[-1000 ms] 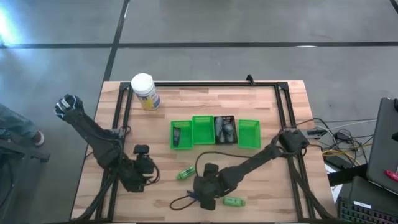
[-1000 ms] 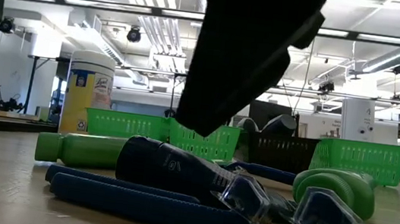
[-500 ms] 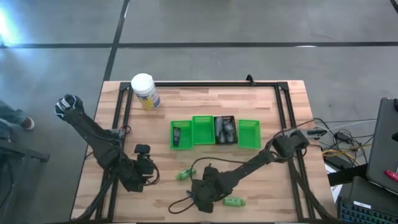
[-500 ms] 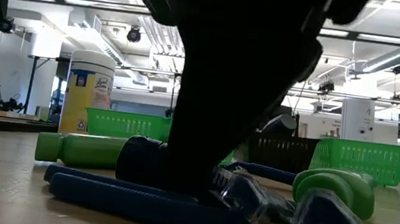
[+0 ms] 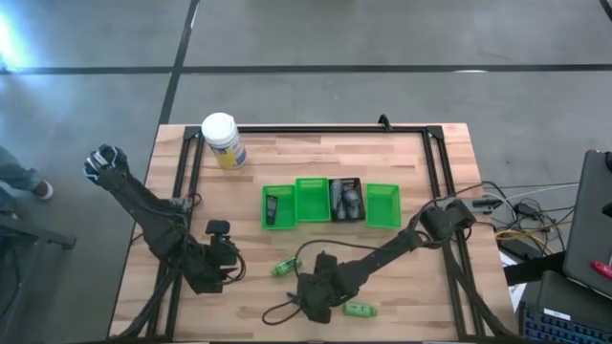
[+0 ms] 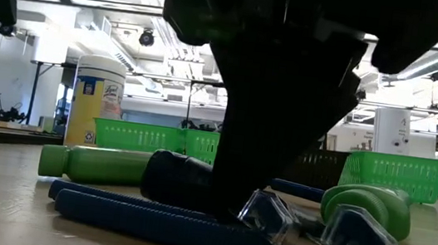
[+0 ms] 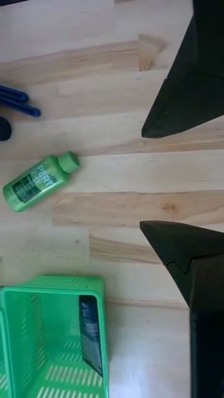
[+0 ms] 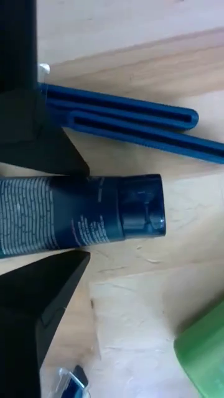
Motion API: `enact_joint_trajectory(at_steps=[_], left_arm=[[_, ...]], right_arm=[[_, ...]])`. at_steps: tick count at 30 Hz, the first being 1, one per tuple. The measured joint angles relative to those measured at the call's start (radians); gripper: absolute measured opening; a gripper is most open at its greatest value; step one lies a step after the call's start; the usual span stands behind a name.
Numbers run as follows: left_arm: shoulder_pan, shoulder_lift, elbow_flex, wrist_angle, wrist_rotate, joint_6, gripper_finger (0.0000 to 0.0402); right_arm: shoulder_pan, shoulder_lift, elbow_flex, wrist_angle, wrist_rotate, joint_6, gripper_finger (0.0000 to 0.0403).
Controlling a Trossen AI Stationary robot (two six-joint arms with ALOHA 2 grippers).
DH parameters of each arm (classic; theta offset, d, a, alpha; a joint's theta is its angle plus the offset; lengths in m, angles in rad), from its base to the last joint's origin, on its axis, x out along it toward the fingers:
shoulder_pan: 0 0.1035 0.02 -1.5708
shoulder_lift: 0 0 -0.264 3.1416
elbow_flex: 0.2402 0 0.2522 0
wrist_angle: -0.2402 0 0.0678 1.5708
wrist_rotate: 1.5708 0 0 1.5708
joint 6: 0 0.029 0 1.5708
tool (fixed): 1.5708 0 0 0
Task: Pick & Place Travel size toiletries
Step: Put the blue shave butter into the left green bin
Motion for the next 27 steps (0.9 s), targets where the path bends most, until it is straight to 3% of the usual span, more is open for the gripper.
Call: enact_joint_trajectory(at_steps=[11,17,22,27], left_arm=[[-0.001,0.0,0.0,0.019,-0.026,0.04,0.0234],[-0.011,0.003,-0.001,0.13,-0.116,0.437,0.0234],[-0.004,0.01,-0.001,0.143,-0.248,0.671,0.0234],[0.02,0.019,-0.007,0.332,-0.261,0.884,0.0234]], right_arm=[[-0.037,-0.042,-0.001,-0.015,-0.039,0.004,0.0074],[-0.107,-0.137,0.001,0.026,-0.108,0.013,0.0032],[-0.18,-0.209,0.001,0.053,-0.149,-0.006,0.004],[-0.231,-0.256,0.002,0.068,-0.207,-0.061,0.005]])
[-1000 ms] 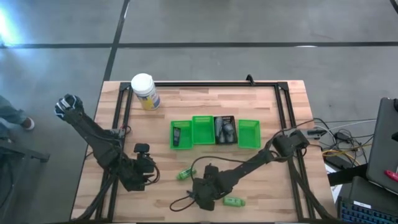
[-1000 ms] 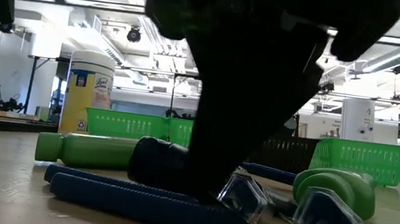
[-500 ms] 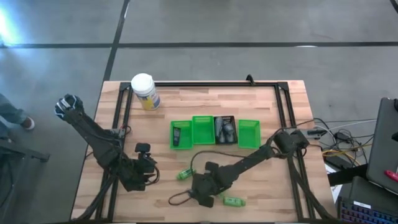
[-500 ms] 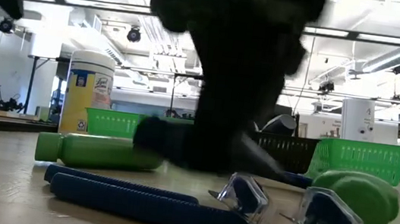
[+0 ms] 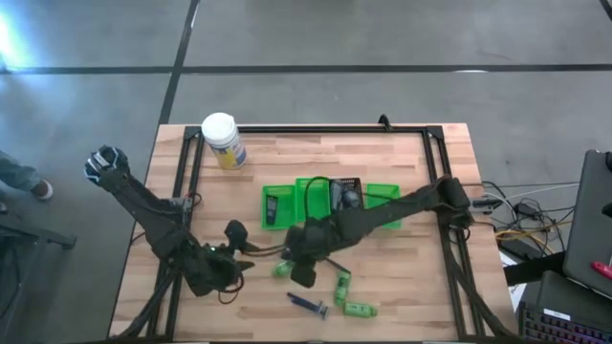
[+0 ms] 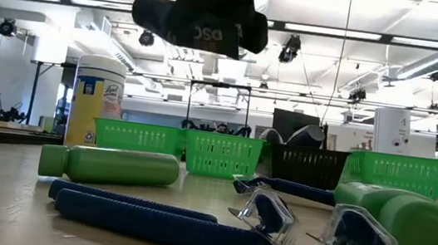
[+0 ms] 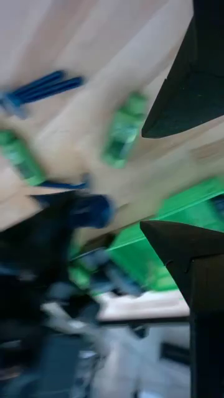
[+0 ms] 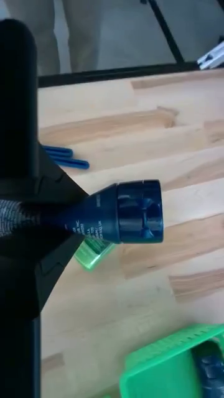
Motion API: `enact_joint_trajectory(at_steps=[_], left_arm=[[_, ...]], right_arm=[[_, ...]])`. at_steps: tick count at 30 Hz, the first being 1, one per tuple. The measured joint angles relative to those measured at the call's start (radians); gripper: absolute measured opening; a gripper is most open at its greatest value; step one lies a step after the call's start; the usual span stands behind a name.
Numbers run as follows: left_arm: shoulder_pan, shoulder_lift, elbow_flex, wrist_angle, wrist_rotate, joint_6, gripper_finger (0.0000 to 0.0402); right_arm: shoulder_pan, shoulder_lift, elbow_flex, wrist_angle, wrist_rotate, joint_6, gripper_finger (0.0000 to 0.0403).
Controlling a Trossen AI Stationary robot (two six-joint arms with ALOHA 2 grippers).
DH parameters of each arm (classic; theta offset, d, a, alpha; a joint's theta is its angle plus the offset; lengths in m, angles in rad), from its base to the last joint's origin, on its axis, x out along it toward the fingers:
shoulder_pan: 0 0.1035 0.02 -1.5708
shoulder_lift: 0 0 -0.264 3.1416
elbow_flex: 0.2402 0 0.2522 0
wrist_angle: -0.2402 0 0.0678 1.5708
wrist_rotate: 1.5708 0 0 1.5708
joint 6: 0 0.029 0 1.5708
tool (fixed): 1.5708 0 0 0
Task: Pick & Place Travel size toiletries
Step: Put the blue shave butter into the left green bin
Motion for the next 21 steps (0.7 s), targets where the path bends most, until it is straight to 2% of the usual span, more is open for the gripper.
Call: enact_joint_trajectory(at_steps=[8,16,21], left_arm=[[0.1,0.026,-0.087,0.292,0.011,0.276,0.0234],[0.144,0.053,-0.106,0.421,0.088,0.369,0.0234],[0.152,0.075,-0.105,0.441,0.093,0.395,0.0234]], right_arm=[[-0.018,-0.012,0.003,0.013,-0.077,-0.019,0.0044],[-0.019,-0.012,0.032,0.011,-0.085,-0.016,0.0052],[-0.017,-0.012,0.04,0.006,-0.092,-0.023,0.0044]])
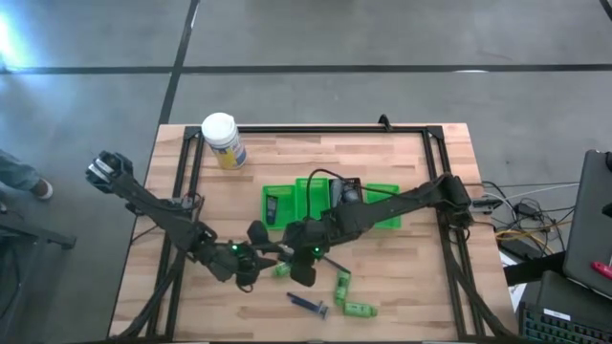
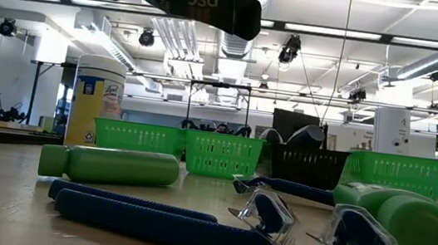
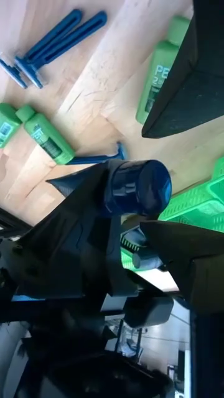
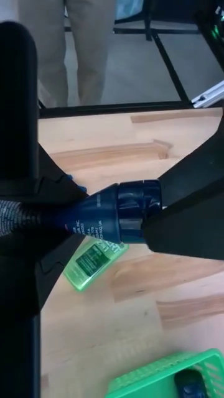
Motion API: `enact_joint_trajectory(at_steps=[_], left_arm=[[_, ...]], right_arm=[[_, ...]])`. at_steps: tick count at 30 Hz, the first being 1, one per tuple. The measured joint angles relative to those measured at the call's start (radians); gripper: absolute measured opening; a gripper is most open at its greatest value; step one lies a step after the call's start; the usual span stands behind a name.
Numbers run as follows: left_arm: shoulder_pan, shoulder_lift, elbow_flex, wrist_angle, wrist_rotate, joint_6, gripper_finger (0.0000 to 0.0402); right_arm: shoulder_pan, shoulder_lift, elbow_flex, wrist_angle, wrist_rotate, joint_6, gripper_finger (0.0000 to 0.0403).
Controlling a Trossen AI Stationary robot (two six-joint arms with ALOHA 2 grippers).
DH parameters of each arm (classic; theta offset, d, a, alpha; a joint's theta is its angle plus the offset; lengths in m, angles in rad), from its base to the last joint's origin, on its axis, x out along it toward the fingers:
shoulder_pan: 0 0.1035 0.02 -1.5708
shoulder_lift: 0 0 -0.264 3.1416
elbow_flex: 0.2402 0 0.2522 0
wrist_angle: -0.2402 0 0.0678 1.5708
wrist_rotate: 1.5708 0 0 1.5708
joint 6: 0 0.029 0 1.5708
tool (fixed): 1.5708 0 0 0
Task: Pick & Place Travel size toiletries
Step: Put the blue shave butter into the left green bin
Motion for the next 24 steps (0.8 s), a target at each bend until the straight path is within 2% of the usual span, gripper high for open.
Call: enact_joint_trajectory(at_steps=[11,14,19,24], left_arm=[[0.033,0.05,0.004,0.075,-0.001,0.041,0.0225],[0.033,0.052,0.003,0.074,-0.001,0.04,0.0197],[0.033,0.05,0.006,0.058,-0.002,0.04,0.012],[0.033,0.05,0.023,0.049,0.0,0.042,0.012]], right_arm=[[0.0,0.0,0.004,0.0,-0.016,-0.001,0.0055],[0.0,0.0,0.004,-0.001,-0.017,-0.001,0.0051],[0.0,0.0,0.004,-0.006,-0.022,-0.001,0.0052],[0.0,0.0,0.004,-0.005,-0.023,0.002,0.0077]])
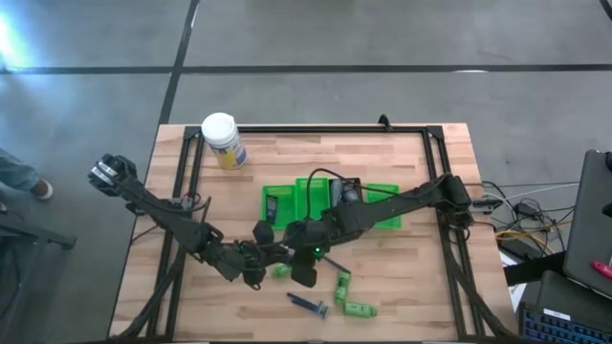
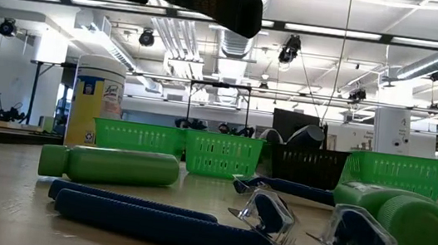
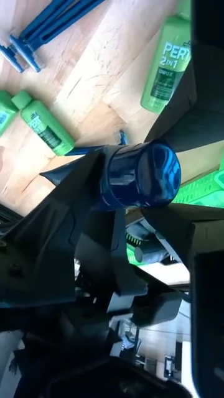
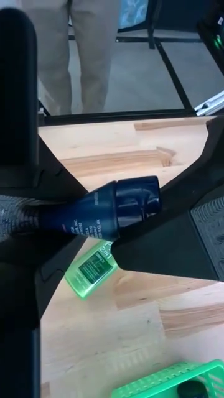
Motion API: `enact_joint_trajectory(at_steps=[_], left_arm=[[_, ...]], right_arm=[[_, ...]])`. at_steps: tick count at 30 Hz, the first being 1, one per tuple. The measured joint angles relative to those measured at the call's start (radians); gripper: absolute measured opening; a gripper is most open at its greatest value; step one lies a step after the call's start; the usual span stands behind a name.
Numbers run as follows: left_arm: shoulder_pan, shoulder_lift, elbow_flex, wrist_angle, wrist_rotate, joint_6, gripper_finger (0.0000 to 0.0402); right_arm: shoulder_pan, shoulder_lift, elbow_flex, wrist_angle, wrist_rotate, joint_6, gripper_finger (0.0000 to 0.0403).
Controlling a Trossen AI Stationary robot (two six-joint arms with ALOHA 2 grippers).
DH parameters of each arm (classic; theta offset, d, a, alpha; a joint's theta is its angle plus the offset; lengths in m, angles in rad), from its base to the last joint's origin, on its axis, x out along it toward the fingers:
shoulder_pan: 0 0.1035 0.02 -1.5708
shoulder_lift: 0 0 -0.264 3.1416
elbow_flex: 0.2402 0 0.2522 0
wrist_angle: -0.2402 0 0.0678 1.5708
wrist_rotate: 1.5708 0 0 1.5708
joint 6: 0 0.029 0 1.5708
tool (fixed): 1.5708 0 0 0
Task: Pick & Place Travel size toiletries
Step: Put the blue shave butter into the left green bin, then put the green shampoo bottle into the middle green bin
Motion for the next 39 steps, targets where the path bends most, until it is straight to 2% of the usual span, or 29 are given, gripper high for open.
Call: enact_joint_trajectory(at_steps=[12,18,25,33,36,39], left_arm=[[0.002,-0.002,-0.006,-0.064,-0.008,-0.027,0.012],[0.005,-0.006,-0.008,-0.178,-0.095,-0.138,0.012],[0.005,-0.017,-0.008,-0.259,-0.245,-0.287,0.0117],[0.043,-0.024,-0.008,-0.354,-0.418,-0.728,0.0072],[0.106,-0.007,-0.008,-0.399,-0.402,-0.883,0.0048],[0.18,0.03,-0.008,-0.434,-0.359,-0.936,0.0023]], right_arm=[[-0.001,0.0,0.0,-0.016,0.02,0.002,0.0129],[-0.002,-0.012,0.008,-0.12,0.105,0.026,0.0178],[0.016,-0.124,0.011,-0.211,0.393,0.045,0.0243],[0.047,-0.261,0.01,-0.342,0.775,0.223,0.0294],[0.052,-0.299,0.01,-0.403,0.848,0.316,0.0307],[0.052,-0.313,0.01,-0.46,0.854,0.367,0.0315]])
